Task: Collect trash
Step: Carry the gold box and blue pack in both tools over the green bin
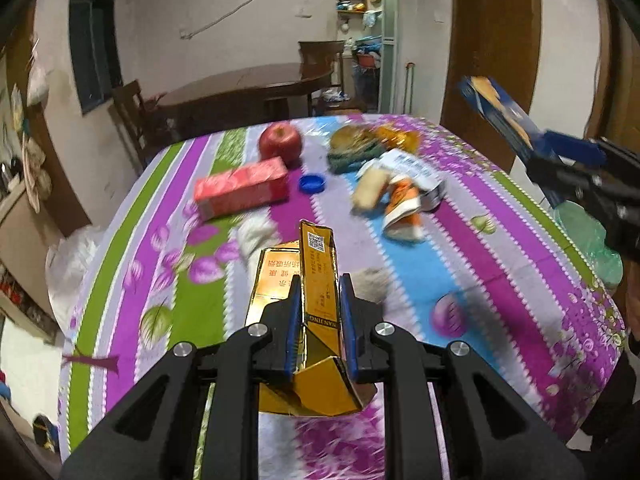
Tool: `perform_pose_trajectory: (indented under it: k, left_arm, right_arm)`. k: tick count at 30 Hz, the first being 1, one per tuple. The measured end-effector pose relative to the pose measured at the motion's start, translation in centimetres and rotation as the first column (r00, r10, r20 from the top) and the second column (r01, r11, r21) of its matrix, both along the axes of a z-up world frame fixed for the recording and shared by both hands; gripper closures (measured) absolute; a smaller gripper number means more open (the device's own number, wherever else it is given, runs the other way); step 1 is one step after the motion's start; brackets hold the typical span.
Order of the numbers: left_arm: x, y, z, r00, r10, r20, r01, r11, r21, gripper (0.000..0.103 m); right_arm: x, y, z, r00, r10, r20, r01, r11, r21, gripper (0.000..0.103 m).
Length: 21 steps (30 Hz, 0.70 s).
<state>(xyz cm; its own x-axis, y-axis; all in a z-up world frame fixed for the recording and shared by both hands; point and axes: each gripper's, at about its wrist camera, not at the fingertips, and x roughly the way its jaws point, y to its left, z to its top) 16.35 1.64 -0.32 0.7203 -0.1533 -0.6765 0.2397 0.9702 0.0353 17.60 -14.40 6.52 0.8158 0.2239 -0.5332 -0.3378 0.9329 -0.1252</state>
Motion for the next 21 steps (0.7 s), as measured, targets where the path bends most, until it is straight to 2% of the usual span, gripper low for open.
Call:
perform_pose_trajectory:
  k: [10,15,21]
  left_arm:
    - [0.3,-9.3,2.9,0.987,-0.148,0.061,0.144,0.988,0.060,0.086]
    - [0.9,-14.6,3.6,0.972,-0.224,0.070,0.217,0.972,0.090,0.086]
    - [1.5,-21.8,3.7,0.940,-0.334,0.063,0.326,0.938,0.120,0.086]
  right_arm:
    - [-4.9,-11.7,1.2,0.978,-0.206,0.033,0.206,0.979,-0.001,0.046]
    - [-6.9,-17.5,1.8,0.950,-0.309,0.042,0.310,0.951,-0.014,0.046]
    - [-8.7,-24.0,2.4,0.903,-0.430,0.016,0.430,0.903,-0.013,0.046]
